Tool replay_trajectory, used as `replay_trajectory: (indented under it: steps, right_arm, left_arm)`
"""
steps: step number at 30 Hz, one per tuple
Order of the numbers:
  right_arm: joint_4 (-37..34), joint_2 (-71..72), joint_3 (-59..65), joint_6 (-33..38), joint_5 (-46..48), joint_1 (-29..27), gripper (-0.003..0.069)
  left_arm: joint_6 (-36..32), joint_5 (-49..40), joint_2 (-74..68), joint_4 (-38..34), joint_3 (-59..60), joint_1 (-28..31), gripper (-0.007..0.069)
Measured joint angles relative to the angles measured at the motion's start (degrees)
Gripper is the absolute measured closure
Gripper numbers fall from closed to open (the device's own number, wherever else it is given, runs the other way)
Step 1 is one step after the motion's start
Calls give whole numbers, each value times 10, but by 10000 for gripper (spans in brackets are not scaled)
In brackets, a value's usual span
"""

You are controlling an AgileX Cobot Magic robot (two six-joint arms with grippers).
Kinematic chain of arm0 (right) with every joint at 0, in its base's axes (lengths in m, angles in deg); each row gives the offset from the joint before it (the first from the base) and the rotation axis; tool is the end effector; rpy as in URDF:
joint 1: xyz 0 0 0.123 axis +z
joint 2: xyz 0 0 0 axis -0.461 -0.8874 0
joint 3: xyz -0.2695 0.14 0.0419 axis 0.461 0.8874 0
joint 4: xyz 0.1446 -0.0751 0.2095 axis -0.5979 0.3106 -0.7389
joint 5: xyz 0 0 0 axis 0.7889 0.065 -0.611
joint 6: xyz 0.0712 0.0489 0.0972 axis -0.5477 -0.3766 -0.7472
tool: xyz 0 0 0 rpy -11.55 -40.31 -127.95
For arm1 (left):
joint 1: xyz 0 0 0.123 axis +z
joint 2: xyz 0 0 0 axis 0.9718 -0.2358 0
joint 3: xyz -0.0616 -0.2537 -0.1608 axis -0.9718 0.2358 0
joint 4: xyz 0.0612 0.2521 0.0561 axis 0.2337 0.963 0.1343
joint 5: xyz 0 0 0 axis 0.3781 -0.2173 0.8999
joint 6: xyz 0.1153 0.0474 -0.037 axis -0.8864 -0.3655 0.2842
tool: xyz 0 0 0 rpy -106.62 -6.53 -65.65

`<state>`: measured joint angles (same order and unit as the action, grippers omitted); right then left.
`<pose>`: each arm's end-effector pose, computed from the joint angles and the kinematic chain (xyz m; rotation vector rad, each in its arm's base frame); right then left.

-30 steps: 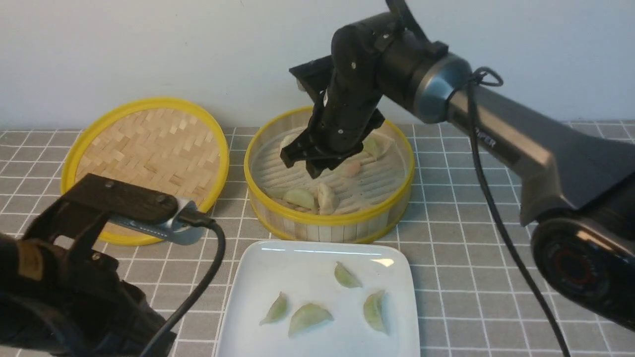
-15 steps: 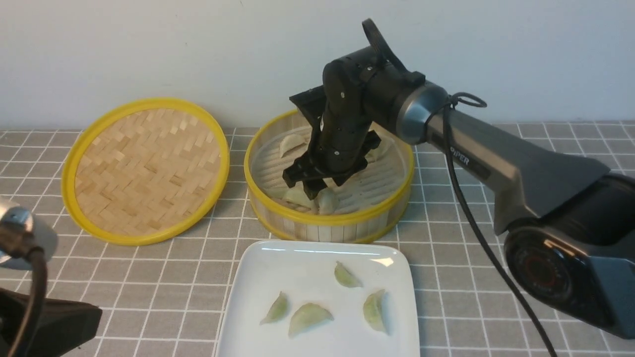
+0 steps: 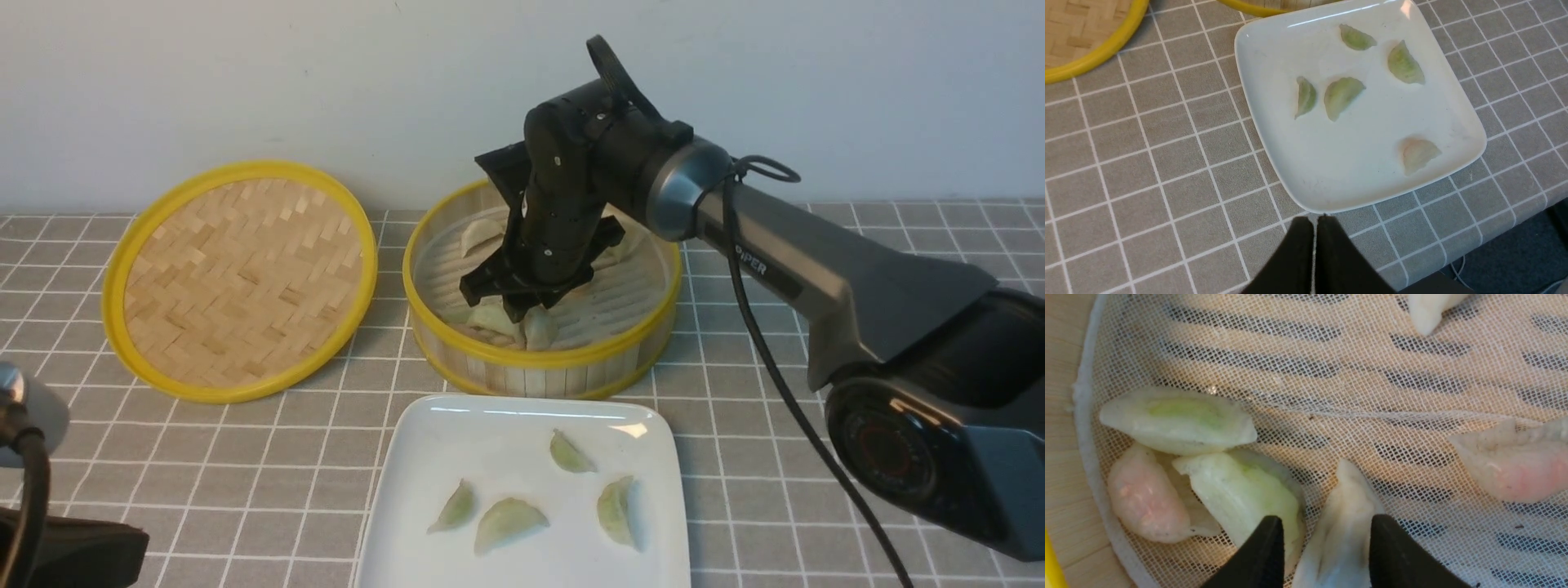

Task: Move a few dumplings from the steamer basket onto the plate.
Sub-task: Use the right arm to grab a dumpling from inside the steamer

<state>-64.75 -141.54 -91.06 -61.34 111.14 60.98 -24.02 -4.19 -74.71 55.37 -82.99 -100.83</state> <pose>0.4719 0.3118 0.1619 -0.6406 2.7973 0.1376 0.0948 -0.0649 0.3321 0.4290 2.3775 -0.4440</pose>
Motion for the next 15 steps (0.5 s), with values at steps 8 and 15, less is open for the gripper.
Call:
replay_trajectory:
  steps: [8,15]
  right_arm:
    - [29,9,5,-1,1,-5,328]
    - [33,7,6,-2,1,-5,293]
  left_arm:
    - [0,-17,0,-1,0,0,629]
    - [0,-17,0,-1,0,0,629]
